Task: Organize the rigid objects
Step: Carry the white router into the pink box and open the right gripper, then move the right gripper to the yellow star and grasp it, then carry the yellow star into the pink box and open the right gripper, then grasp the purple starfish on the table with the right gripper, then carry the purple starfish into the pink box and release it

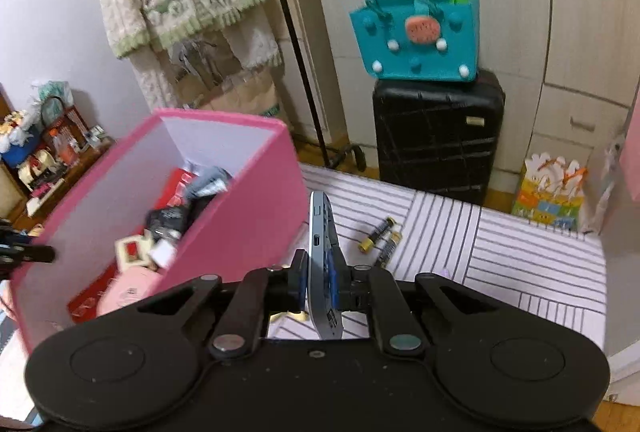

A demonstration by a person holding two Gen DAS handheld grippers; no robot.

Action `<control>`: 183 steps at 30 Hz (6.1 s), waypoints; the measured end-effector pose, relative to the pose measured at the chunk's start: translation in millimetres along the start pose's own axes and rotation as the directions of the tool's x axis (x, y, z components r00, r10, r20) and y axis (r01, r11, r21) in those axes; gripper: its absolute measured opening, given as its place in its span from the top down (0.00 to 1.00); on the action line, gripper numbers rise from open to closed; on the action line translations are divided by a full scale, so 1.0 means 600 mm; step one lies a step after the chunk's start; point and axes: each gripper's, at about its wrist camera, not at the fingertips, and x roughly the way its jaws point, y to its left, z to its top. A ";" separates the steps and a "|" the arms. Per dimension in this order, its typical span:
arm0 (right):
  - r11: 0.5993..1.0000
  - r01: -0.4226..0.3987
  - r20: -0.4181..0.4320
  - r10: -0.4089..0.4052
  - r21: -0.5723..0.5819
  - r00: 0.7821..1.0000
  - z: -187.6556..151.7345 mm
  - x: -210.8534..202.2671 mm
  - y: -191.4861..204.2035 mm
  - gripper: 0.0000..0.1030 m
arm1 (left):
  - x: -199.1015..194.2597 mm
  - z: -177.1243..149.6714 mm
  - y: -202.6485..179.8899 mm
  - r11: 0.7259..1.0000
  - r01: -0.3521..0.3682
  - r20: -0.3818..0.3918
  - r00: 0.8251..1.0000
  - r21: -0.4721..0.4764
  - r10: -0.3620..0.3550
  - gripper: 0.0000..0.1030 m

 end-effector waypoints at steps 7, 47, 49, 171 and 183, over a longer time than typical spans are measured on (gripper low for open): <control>0.987 -0.129 0.051 0.134 -0.091 0.990 0.015 -0.085 0.093 0.87 | -0.003 -0.004 0.009 0.998 0.033 0.002 0.999 -0.046 -0.033 0.89; 0.989 -0.145 0.098 0.141 0.029 0.985 -0.044 -0.086 0.064 0.64 | -0.003 -0.012 0.024 0.995 0.076 0.013 0.997 -0.071 -0.075 0.90; 0.996 -0.082 0.102 0.077 0.045 0.992 -0.061 -0.084 0.037 0.64 | -0.002 -0.011 0.023 0.995 0.073 0.009 0.997 -0.074 -0.073 0.90; 0.972 0.234 0.077 -0.234 0.006 0.969 -0.112 0.091 -0.103 0.30 | -0.005 -0.006 0.004 0.998 0.038 -0.006 0.999 -0.047 -0.038 0.89; 0.973 0.228 0.106 -0.225 -0.019 0.969 -0.111 0.104 -0.105 0.43 | -0.004 -0.007 0.008 0.998 0.047 -0.001 0.999 -0.052 -0.047 0.89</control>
